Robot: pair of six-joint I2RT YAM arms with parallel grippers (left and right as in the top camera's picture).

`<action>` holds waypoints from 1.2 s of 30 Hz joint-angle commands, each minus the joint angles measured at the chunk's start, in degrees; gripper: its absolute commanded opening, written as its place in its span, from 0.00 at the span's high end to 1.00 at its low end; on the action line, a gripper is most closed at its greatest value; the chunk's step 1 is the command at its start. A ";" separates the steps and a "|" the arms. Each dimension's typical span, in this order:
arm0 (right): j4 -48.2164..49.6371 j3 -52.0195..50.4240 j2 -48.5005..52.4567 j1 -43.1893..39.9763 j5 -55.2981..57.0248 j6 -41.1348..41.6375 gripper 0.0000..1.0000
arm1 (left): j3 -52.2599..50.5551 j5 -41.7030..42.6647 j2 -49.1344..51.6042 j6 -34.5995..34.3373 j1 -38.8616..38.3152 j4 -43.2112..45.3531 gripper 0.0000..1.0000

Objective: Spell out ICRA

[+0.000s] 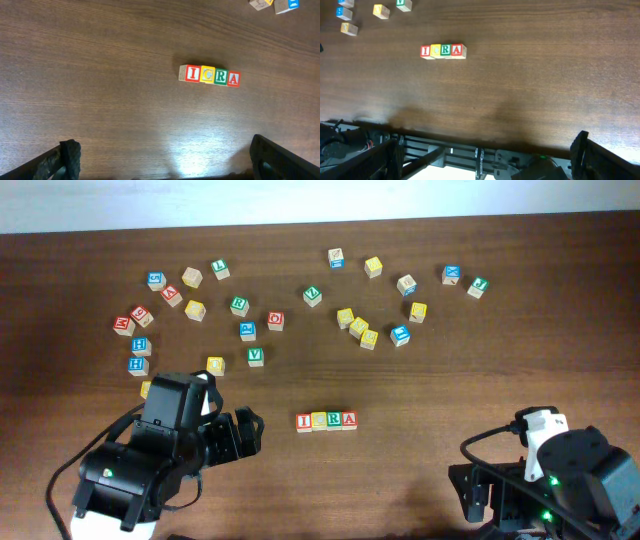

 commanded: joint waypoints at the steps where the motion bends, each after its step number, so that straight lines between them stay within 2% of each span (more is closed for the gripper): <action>1: -0.22 0.22 -0.04 0.42 0.72 0.39 0.02 | 0.55 -0.24 -0.15 -0.28 0.39 -0.09 0.01; 10: -0.66 0.22 -0.02 0.42 0.72 0.39 0.02 | 0.55 -0.24 -0.15 -0.28 0.39 -0.07 0.01; 14: -0.26 -1.27 -1.05 -0.15 6.99 -2.64 0.02 | 0.55 -0.24 -0.15 -0.28 0.39 -0.07 0.01; 16: 2.56 -4.52 -4.26 -3.78 8.31 -2.67 0.02 | 0.55 -0.24 -0.15 -0.28 0.39 -0.09 0.01; 20: 15.96 -15.76 -13.22 -12.41 7.89 -11.61 0.02 | 0.55 -0.26 -0.15 -0.28 0.39 -0.07 0.01; 25: 33.53 -32.54 -24.83 -21.90 0.52 -20.39 0.02 | 0.55 -0.26 -0.15 -0.28 0.39 -0.07 0.01; 30: 49.31 -49.94 -36.50 -23.34 -2.64 -20.55 0.02 | 0.55 -0.24 -0.15 -0.28 0.39 -0.09 0.01; 36: 71.60 -68.65 -41.33 -23.47 -11.04 -20.70 0.02 | 0.55 -0.24 -0.13 -0.28 0.39 -0.07 0.01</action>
